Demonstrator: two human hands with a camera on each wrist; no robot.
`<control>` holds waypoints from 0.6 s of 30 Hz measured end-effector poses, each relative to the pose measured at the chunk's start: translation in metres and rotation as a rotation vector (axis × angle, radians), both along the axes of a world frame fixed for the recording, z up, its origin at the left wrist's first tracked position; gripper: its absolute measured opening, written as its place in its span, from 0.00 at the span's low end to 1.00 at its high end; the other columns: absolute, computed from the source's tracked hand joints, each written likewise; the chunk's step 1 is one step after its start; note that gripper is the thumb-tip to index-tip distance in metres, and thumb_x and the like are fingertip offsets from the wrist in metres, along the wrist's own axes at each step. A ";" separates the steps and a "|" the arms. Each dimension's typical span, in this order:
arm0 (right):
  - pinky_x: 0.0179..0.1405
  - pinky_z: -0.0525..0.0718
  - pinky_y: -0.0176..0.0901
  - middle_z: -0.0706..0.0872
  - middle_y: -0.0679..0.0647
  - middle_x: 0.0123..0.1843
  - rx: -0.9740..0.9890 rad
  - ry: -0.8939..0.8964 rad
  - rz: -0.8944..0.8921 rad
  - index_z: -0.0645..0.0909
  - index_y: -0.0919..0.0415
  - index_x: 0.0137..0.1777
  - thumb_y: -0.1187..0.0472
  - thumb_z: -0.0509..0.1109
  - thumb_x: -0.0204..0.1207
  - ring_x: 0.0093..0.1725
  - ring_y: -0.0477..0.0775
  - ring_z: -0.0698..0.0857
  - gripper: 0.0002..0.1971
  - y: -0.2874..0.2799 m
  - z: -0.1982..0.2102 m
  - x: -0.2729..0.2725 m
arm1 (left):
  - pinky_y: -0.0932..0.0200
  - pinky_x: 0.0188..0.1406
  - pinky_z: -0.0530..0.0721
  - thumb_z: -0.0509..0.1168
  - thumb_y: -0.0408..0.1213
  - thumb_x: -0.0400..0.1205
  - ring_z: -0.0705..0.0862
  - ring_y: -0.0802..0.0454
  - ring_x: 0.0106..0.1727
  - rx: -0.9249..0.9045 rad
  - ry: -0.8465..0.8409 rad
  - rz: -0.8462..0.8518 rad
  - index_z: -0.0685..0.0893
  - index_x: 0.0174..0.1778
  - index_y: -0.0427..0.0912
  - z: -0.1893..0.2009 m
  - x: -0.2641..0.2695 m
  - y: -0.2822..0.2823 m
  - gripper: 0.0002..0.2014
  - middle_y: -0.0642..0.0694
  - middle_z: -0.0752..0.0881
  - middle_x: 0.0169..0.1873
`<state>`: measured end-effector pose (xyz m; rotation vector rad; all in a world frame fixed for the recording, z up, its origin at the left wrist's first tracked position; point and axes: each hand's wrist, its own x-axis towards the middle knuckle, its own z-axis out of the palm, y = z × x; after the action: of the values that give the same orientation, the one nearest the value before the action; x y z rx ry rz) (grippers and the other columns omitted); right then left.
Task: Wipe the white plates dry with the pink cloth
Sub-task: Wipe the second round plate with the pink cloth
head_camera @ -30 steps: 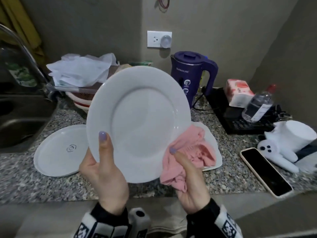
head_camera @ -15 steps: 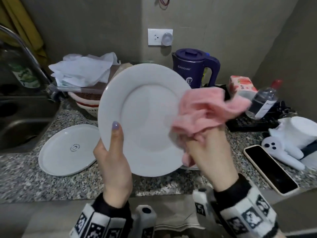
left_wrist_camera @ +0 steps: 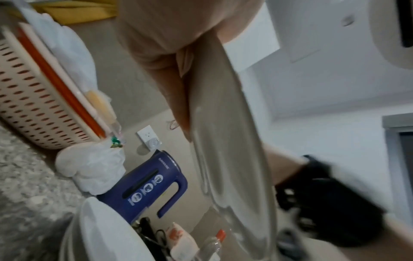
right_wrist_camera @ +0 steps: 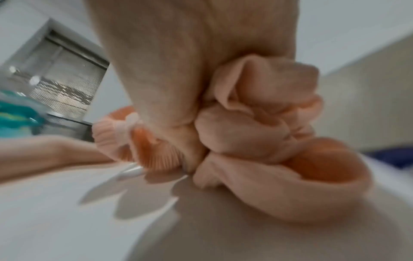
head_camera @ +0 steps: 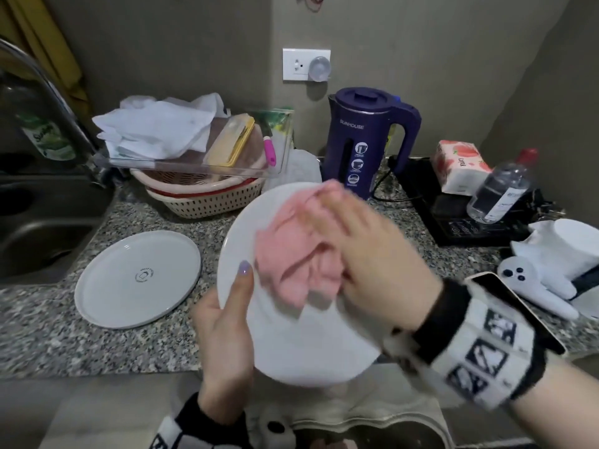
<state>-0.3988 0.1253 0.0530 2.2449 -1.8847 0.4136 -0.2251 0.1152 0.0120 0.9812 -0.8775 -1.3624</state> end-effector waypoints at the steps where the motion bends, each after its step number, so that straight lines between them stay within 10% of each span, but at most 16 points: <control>1: 0.61 0.78 0.62 0.68 0.61 0.78 -0.011 0.017 -0.099 0.63 0.54 0.81 0.60 0.74 0.66 0.72 0.68 0.71 0.41 -0.009 0.007 -0.015 | 0.61 0.33 0.88 0.63 0.34 0.84 0.90 0.52 0.37 0.004 0.049 -0.008 0.94 0.34 0.50 0.002 0.000 -0.002 0.18 0.49 0.93 0.36; 3: 0.60 0.78 0.61 0.70 0.59 0.73 0.059 -0.113 -0.219 0.65 0.51 0.79 0.55 0.75 0.68 0.65 0.68 0.74 0.39 -0.017 0.014 -0.044 | 0.58 0.37 0.89 0.63 0.35 0.84 0.92 0.52 0.40 0.016 0.114 -0.011 0.94 0.37 0.47 0.007 -0.001 -0.002 0.15 0.48 0.93 0.40; 9: 0.34 0.87 0.39 0.91 0.66 0.48 0.212 -1.820 -0.243 0.90 0.66 0.47 0.64 0.82 0.53 0.44 0.56 0.92 0.19 0.018 -0.022 -0.035 | 0.62 0.40 0.89 0.61 0.34 0.85 0.91 0.61 0.41 -0.020 0.177 0.096 0.93 0.34 0.63 0.011 -0.002 0.000 0.22 0.59 0.92 0.39; 13: 0.35 0.88 0.38 0.91 0.64 0.47 0.056 -2.173 -0.316 0.89 0.70 0.45 0.67 0.77 0.56 0.42 0.54 0.92 0.16 0.033 -0.038 -0.007 | 0.66 0.35 0.86 0.62 0.35 0.83 0.91 0.62 0.40 -0.017 0.228 0.161 0.93 0.33 0.63 0.008 -0.008 0.004 0.21 0.60 0.92 0.38; 18: 0.44 0.90 0.47 0.91 0.63 0.49 0.044 -2.183 -0.379 0.85 0.69 0.56 0.62 0.76 0.65 0.47 0.56 0.91 0.19 0.053 -0.047 0.021 | 0.66 0.37 0.87 0.61 0.37 0.84 0.91 0.63 0.42 -0.017 0.291 0.187 0.92 0.34 0.66 0.009 -0.013 0.003 0.22 0.61 0.92 0.39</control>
<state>-0.3776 0.1786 0.0055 0.5831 -2.3556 3.4445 -0.2386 0.1185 0.0209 0.8052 -0.5628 -1.2950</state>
